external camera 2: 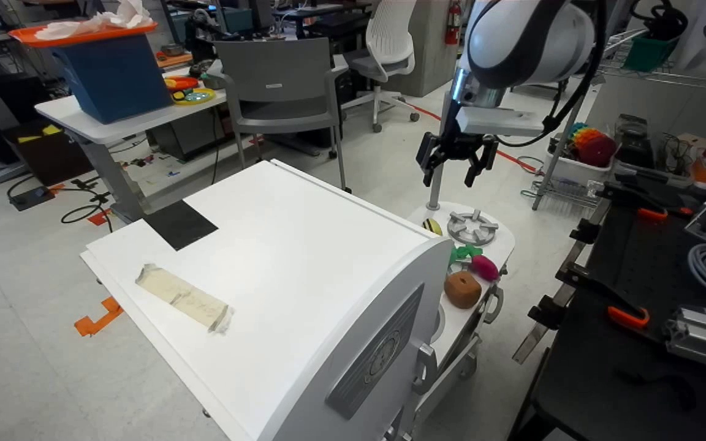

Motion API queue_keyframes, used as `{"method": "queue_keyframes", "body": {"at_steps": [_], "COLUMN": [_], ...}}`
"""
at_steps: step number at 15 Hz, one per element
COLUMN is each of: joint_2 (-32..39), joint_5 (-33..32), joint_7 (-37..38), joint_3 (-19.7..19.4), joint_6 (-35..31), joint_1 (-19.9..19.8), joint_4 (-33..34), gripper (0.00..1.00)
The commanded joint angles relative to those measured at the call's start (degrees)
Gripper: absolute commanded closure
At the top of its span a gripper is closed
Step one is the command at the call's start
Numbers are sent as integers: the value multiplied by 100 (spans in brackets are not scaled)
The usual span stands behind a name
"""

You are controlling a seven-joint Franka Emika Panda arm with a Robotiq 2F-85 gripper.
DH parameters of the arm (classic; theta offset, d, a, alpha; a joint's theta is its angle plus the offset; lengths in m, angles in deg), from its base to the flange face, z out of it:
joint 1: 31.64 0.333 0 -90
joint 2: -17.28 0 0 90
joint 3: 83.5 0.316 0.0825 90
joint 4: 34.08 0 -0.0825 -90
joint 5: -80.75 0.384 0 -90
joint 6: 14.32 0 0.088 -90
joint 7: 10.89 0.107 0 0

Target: Pick up the yellow plush toy and place it on the plate of the stove

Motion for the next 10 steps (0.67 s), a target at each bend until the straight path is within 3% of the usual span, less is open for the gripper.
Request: {"method": "queue_keyframes", "body": {"at_steps": [1,10], "joint_2": [946,3445], "joint_5": [579,255], "joint_7": [-194,850], "joint_3": [301,-793], "joint_6": [31,242], "joint_1": [-325,322], "joint_4": [1087,3639], "gripper": [0,0]}}
